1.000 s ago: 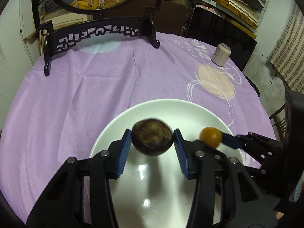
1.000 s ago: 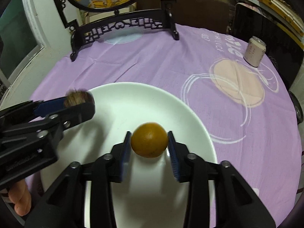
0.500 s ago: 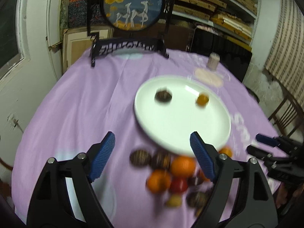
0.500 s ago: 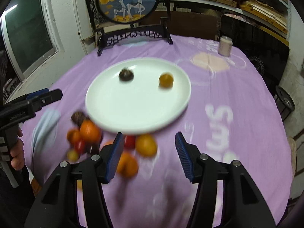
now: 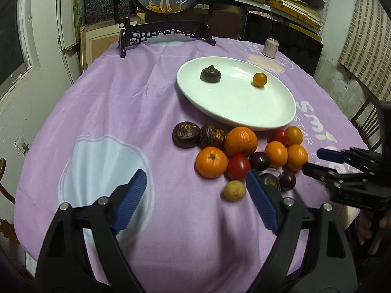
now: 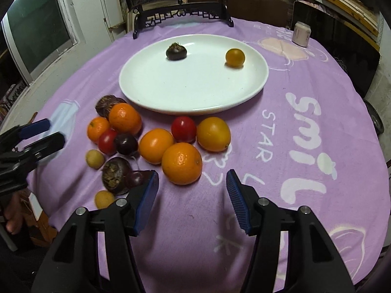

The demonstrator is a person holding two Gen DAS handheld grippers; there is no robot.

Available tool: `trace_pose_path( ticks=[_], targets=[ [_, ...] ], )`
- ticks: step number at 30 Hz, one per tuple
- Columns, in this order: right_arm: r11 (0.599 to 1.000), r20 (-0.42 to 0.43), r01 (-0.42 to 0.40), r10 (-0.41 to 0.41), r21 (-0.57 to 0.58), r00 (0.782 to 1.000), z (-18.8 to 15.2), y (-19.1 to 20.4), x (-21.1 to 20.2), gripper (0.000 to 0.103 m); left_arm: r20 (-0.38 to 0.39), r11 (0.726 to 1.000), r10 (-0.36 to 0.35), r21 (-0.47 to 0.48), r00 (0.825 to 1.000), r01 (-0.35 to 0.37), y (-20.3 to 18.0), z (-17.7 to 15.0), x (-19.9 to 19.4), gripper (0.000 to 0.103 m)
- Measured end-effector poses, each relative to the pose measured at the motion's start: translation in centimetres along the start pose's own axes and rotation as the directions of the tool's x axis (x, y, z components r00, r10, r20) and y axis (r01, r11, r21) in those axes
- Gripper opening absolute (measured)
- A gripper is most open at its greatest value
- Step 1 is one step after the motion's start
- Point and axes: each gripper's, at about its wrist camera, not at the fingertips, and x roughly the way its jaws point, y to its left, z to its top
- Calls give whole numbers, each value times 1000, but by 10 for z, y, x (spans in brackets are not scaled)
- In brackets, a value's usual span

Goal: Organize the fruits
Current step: 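Grasp an orange tangerine with the right tool while the left tool grasps a small yellow fruit, then carry both fruits onto the white plate and open both tools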

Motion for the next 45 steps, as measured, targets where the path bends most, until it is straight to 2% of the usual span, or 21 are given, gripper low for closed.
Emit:
trace_pose_path(
  ticks=[3,4,5,6,10,15,17,19,21,24,33,37,41,45],
  targets=[
    [1000,5,8,-8,-18,1000,4,4,15,58,-16,1000,-5,26,1000,5,-3,-7,0,88],
    [999,-4,13,-13,-30,1000,5,6,23,52,-23,999,-5,32,1000,5,-5,-9,2,88],
    [1000,-8,-8,7,-29,1000,6,6,28,39,-32,999,-5,35,999,6,-6,-12,3,88],
    [999,-2,-31,31,-8,1000,7,4,30,39,-45,999,-6,37,999,8,-7,-14,5,88],
    [999,17,-27,27,-22,999,4,7,17,39,-65,999,-6,37,998,8,-7,-17,8,88],
    [1000,37,-2,3,-15,999,-3,2,-3,39,-110,998,-45,49,993,51,-16,-20,24,85],
    [1000,29,-6,6,-2,1000,-7,-2,-4,39,-131,996,-64,54,989,71,-23,-19,34,74],
    [1000,22,-17,17,10,1000,-12,-5,-5,40,-150,995,-70,59,986,80,-27,-19,43,51],
    [1000,19,-24,24,18,1000,-15,-6,-6,39,-135,996,-62,61,989,71,-30,-17,48,47],
    [999,26,-28,27,19,999,-17,-6,-9,39,-134,994,-85,52,987,93,-32,-16,48,26],
    [999,39,-45,44,24,998,-17,-8,-13,39,-80,996,-72,55,994,76,-30,-9,25,26],
    [998,44,-58,57,18,997,-11,-7,-16,39,-44,994,-80,70,996,82,-29,8,17,26],
    [998,76,-54,55,-14,996,11,-2,-22,39,-9,994,-76,73,997,76,-26,45,21,26],
    [998,137,-32,38,-49,990,61,3,-21,39,20,995,-71,65,997,70,-28,110,44,26]
  ],
)
